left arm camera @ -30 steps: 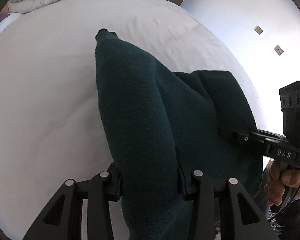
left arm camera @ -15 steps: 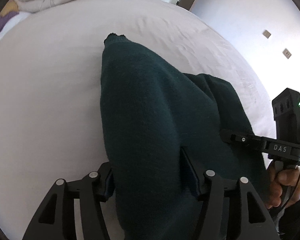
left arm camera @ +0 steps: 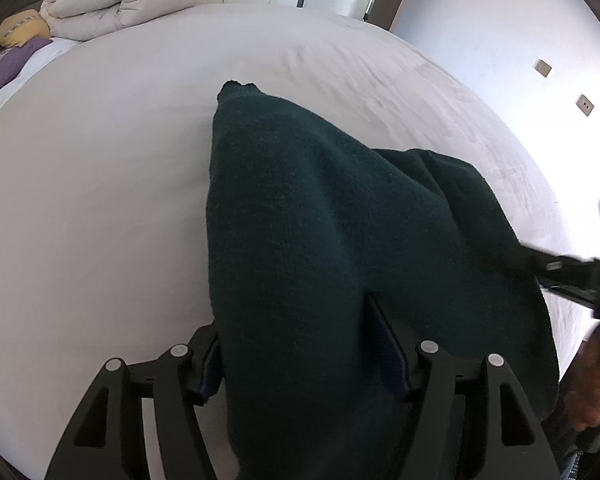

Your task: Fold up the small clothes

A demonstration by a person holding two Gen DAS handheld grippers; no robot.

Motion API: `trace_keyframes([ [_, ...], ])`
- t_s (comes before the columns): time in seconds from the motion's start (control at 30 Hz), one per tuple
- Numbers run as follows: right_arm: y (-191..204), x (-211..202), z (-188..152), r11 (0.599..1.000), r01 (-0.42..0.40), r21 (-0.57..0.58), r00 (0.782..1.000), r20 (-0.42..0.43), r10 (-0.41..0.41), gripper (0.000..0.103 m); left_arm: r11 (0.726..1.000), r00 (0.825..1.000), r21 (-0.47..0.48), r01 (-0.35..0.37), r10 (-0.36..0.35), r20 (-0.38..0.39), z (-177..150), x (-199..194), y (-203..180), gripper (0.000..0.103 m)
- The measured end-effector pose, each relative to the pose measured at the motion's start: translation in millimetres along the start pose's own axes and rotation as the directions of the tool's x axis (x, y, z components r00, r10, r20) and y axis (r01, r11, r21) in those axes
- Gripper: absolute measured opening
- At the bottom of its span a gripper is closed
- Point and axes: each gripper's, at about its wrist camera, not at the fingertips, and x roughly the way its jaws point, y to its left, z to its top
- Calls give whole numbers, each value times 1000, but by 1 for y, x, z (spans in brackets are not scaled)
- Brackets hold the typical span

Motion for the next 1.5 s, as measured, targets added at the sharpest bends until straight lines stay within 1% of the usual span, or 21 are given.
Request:
trace_keyframes([
  [0.1,14,-35,-10,998,-47,-31,996,78,49,40,1000,1000,-6,-1,1,11,-2,0,0,70],
  [0.27,39,-31,-41,973,-201,-109,979,-1,203,40,1000,999,-10,-8,8,46,-10,-5,1,70],
  [0.37,20,5,-57,984,-168,-64,983,-83,163,32,1000,998,-10,-16,16,62,-16,-10,2,71],
  [0.5,5,2,-65,974,-220,-60,975,-25,219,31,1000,993,-30,2,1,116,-25,-19,6,72],
  [0.63,6,-32,-71,986,-110,-123,991,61,118,34,998,979,-46,-38,46,199,-38,-53,2,71],
  [0.7,11,-51,-73,988,-36,-153,990,129,56,36,994,945,-7,-113,110,309,-49,-85,-11,82],
  [0.73,16,-69,-74,985,24,-174,981,196,11,43,990,925,6,-144,132,356,-53,-98,-17,100],
  [0.77,19,-82,-74,981,53,-186,971,237,-7,46,984,897,16,-178,155,415,-58,-114,-22,103],
  [0.8,21,-95,-79,976,82,-200,959,282,-23,47,977,854,19,-213,176,490,-64,-135,-28,103],
  [0.87,42,-130,-79,951,188,-244,907,416,-72,61,968,789,28,-249,186,585,-68,-165,-37,103],
  [0.93,62,-155,-86,921,279,-271,838,538,-95,77,950,718,18,-311,222,660,-69,-195,-47,103],
  [0.97,74,-170,-92,904,318,-285,786,612,-84,87,933,664,-7,-360,261,701,-69,-213,-53,103],
  [1.0,82,-180,-97,895,336,-294,749,659,-65,94,925,636,-26,-378,280,719,-69,-224,-56,103],
  [1.03,94,-196,-105,881,357,-310,688,726,-24,103,925,610,-49,-378,288,738,-69,-237,-59,103],
  [1.07,101,-205,-110,872,372,-318,651,759,-1,103,927,604,-61,-371,291,742,-68,-245,-58,103],
  [1.13,116,-219,-116,847,419,-328,596,803,16,103,917,629,-64,-394,319,709,-65,-261,-63,103],
  [1.2,131,-226,-116,822,453,-345,592,806,12,103,916,642,-36,-399,307,702,-62,-266,-67,103],
  [1.27,141,-231,-115,825,433,-362,620,784,19,103,923,664,-33,-383,301,684,-65,-270,-65,103],
  [1.33,143,-236,-116,845,387,-369,648,760,35,103,933,710,-32,-358,294,640,-67,-269,-63,103],
  [1.4,145,-234,-115,861,356,-365,679,734,31,103,930,742,-35,-365,313,593,-65,-257,-61,103],
  [1.5,143,-218,-111,867,365,-339,739,672,-49,103,927,796,-37,-374,341,501,-64,-234,-55,103],
])
